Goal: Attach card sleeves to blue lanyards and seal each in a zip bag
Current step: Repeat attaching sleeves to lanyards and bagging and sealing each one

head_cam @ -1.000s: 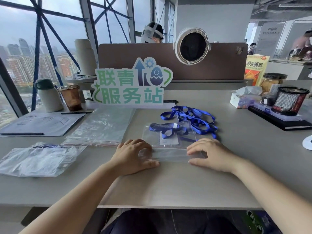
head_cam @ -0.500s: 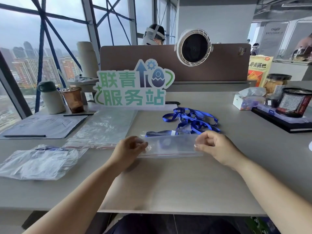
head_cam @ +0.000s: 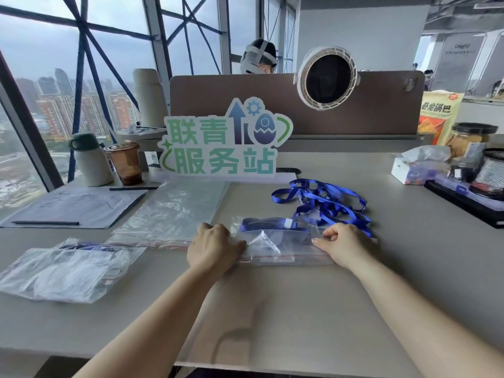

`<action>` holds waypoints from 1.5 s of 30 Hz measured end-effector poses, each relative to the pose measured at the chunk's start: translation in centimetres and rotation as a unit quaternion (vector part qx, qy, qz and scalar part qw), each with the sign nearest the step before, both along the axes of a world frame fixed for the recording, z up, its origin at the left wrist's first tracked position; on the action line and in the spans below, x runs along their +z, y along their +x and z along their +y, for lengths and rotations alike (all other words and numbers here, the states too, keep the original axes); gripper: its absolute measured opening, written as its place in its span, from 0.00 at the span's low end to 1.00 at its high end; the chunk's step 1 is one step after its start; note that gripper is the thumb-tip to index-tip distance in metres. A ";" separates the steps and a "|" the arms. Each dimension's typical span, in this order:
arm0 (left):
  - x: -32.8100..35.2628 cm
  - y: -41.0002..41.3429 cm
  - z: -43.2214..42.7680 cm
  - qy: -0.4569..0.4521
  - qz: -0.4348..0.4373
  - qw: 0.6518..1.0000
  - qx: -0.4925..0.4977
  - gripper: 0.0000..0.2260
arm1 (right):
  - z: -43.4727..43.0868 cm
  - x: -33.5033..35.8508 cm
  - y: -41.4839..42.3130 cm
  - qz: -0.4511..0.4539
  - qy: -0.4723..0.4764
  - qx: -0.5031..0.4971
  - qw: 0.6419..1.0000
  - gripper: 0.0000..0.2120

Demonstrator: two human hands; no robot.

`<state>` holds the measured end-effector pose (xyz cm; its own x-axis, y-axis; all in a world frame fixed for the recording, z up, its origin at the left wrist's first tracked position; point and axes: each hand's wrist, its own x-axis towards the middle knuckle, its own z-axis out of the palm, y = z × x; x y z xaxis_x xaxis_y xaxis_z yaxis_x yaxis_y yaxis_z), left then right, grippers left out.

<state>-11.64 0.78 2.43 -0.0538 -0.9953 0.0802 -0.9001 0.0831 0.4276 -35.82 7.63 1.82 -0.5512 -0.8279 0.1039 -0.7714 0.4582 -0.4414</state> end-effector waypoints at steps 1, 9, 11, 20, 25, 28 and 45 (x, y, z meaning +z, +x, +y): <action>0.1 -0.2 -0.1 -0.002 0.002 1.000 -0.005 0.21 | -0.2 -0.1 -0.1 -0.002 0.003 -0.001 1.000 0.15; -0.2 -1.4 -1.3 0.028 0.061 0.998 -0.004 0.05 | -1.4 0.1 0.2 -0.069 -0.011 0.026 0.997 0.08; -0.4 -1.2 -1.4 0.014 0.093 0.995 -0.013 0.04 | -1.0 0.6 0.5 -0.042 -0.018 0.026 0.999 0.05; 2.4 3.3 -0.6 -0.063 0.323 0.944 -0.002 0.08 | -0.8 3.0 3.9 -0.101 -0.198 0.117 0.968 0.05; 4.5 11.3 0.6 -0.144 0.367 0.918 0.052 0.12 | -2.7 4.6 11.4 -0.187 -0.223 0.209 0.933 0.08; 4.9 17.2 1.1 -0.177 0.362 0.911 0.091 0.12 | -3.9 4.9 17.2 -0.213 -0.222 0.269 0.913 0.07; -0.4 31.2 -1.4 -0.088 0.096 0.954 0.271 0.22 | -8.5 0.2 31.2 -0.113 -0.077 0.351 0.926 0.18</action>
<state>19.59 -0.61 1.99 0.4973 -0.8427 0.2060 -0.7381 -0.2862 0.6110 -4.58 -0.85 1.98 0.0954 -0.9756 0.1975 -0.7353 -0.2028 -0.6466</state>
